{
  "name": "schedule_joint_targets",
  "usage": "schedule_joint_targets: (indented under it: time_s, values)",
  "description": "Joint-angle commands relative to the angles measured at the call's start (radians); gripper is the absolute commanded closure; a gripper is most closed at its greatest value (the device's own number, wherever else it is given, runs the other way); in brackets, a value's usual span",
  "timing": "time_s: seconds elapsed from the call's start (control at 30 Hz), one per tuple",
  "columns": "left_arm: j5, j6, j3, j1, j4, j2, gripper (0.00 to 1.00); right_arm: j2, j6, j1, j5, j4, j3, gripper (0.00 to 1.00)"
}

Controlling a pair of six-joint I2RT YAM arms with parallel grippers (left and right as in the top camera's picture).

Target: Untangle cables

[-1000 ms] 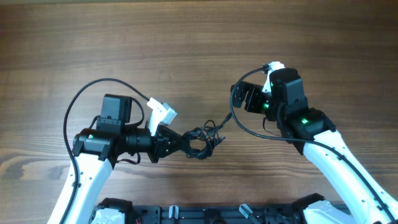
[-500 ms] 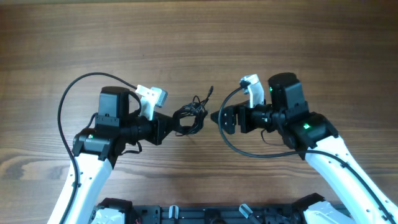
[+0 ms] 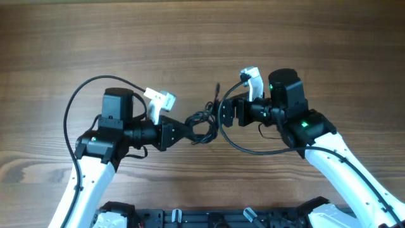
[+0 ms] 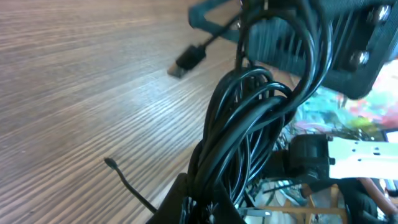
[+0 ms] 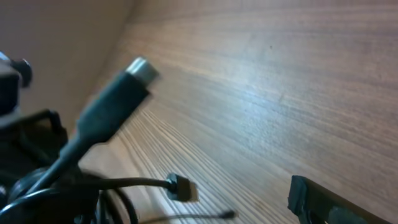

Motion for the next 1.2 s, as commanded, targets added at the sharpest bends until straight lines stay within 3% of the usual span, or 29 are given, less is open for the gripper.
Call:
schedule_joint_targets:
  time_s: [0.0, 0.37, 0.47, 0.6, 0.73, 0.87, 1.1, 1.17]
  values:
    - [0.044, 0.002, 0.014, -0.033, 0.005, 0.002, 0.96, 0.015, 0.064, 0.002, -0.063, 0.051, 0.002, 0.0]
    - [0.128, 0.005, 0.014, -0.046, 0.084, 0.008, 0.96, 0.087, 0.054, 0.016, -0.068, 0.057, 0.002, 0.0]
    - [0.22, 0.028, 0.014, -0.046, 0.109, 0.008, 0.96, 0.113, 0.11, 0.015, 0.117, 0.054, 0.002, 0.0]
    - [0.335, 0.185, 0.014, -0.046, 0.013, 0.008, 0.96, 0.117, 0.266, -0.012, 0.383, 0.045, 0.002, 0.0]
    - [0.327, 0.265, 0.014, -0.046, -0.062, 0.008, 0.96, 0.117, 0.268, -0.08, 0.427, 0.004, 0.002, 0.0]
    - [0.13, 0.252, 0.014, -0.046, -0.069, 0.008, 0.96, 0.115, 0.264, -0.144, 0.427, -0.084, 0.003, 0.01]
    - [-0.215, -0.051, 0.014, -0.046, -0.065, 0.008, 0.96, 0.019, 0.198, -0.175, 0.412, -0.243, 0.003, 0.0]
    - [-0.31, -0.151, 0.014, -0.046, -0.065, 0.008, 0.96, -0.036, 0.095, -0.175, 0.307, -0.262, 0.003, 0.0]
